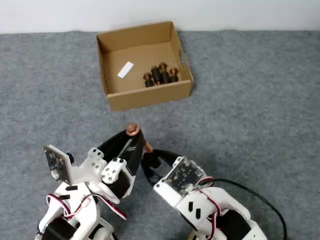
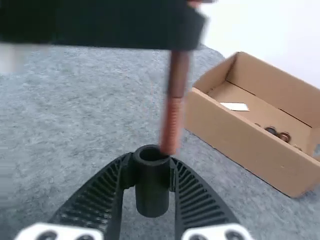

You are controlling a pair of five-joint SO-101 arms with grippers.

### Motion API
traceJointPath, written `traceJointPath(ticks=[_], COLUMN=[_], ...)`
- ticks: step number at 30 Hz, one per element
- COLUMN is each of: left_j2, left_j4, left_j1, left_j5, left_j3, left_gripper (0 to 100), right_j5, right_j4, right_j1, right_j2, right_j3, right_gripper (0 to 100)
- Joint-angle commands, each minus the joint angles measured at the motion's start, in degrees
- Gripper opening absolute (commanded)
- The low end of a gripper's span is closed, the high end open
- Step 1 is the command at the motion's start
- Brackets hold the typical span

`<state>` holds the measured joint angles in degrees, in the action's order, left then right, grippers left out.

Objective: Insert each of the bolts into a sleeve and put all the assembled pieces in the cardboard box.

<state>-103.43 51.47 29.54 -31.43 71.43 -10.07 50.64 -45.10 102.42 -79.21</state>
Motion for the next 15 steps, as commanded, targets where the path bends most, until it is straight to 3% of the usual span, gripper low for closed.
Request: traceJointPath(ticks=[1,8,15], left_j2=[-0.3,-0.3,-0.2], left_j4=[1.9,5.5,-3.4], left_j1=[-0.1,-0.1,-0.1], left_j5=[-0.3,-0.4,-0.4], left_j3=[-4.2,-5.1,-0.8], left_gripper=[0,0,0], right_j5=[-0.3,-0.4,-0.5], right_j4=[-1.5,-1.5,-1.5], right_j1=[2.5,2.3,2.2], right_j2=[0.7,0.7,0.7], right_j3=[1.5,1.8,1.7], right_gripper=[0.9,0.9,0.9])
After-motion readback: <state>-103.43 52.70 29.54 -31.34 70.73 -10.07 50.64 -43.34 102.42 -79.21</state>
